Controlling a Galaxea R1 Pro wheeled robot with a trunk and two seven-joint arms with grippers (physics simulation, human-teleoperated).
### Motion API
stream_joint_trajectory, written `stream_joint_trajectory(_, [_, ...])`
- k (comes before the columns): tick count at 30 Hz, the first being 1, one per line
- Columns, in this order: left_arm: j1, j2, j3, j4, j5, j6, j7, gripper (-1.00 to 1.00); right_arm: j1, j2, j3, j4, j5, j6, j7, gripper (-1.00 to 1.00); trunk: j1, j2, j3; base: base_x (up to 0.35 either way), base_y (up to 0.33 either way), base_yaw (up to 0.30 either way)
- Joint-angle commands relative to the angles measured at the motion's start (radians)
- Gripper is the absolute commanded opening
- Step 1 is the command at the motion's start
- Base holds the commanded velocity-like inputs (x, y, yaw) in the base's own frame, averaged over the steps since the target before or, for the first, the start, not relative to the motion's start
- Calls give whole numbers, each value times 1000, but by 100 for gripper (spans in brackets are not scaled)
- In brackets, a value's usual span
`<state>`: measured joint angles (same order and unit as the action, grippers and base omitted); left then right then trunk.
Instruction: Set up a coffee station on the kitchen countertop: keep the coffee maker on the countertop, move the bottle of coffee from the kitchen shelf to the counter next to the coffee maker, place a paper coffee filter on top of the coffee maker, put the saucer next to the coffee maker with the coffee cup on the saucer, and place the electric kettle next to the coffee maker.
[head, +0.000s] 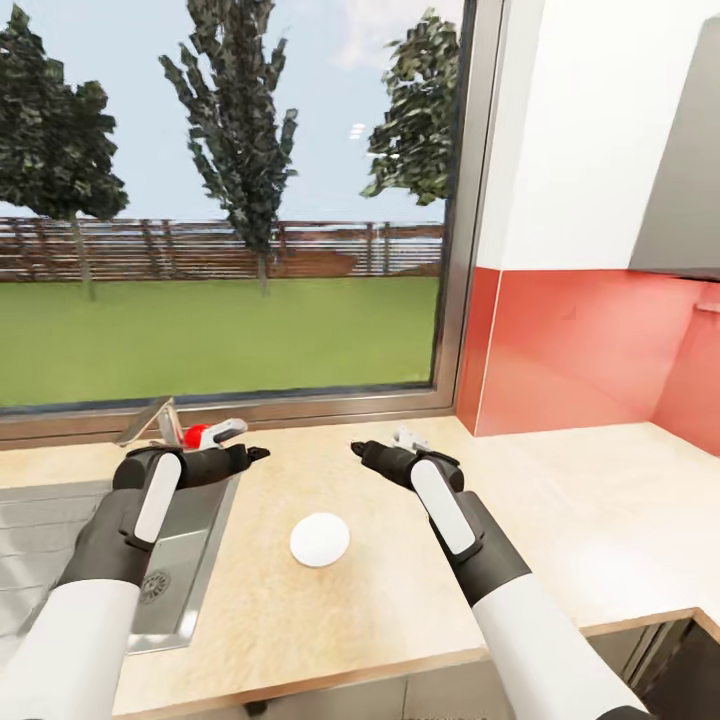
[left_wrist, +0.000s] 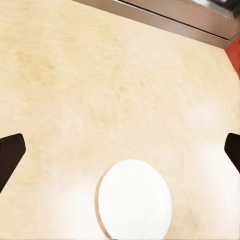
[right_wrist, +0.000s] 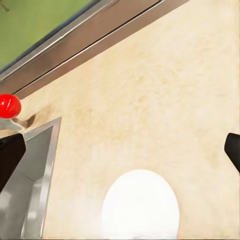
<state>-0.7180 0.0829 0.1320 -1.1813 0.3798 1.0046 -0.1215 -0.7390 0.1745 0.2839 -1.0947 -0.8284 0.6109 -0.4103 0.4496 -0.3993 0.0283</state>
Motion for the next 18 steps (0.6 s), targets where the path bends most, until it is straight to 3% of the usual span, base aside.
stream_joint_trajectory(1, [0,0,2,5,-9,4,-10,100,-1,0,1,-1,-10,12,-10,100,0,-1,0,0,0,-282])
stream_joint_trajectory(7, [0,0,4,34,-7,5,-15,100,1,0,3,2,-14,35,-9,100,0,-1,0,0,0,-282])
stream_joint_trajectory(10, [-1,2,5,43,-8,6,-45,100,1,0,7,2,-42,65,-7,100,0,-1,0,0,0,-282])
stream_joint_trajectory(15, [-3,53,4,109,-9,7,-163,100,4,0,20,3,-163,222,-6,100,0,-1,0,0,0,-184])
stream_joint_trajectory(18, [-4,101,5,190,-9,8,-255,100,7,0,26,7,-237,291,-6,100,0,-1,0,0,0,-40])
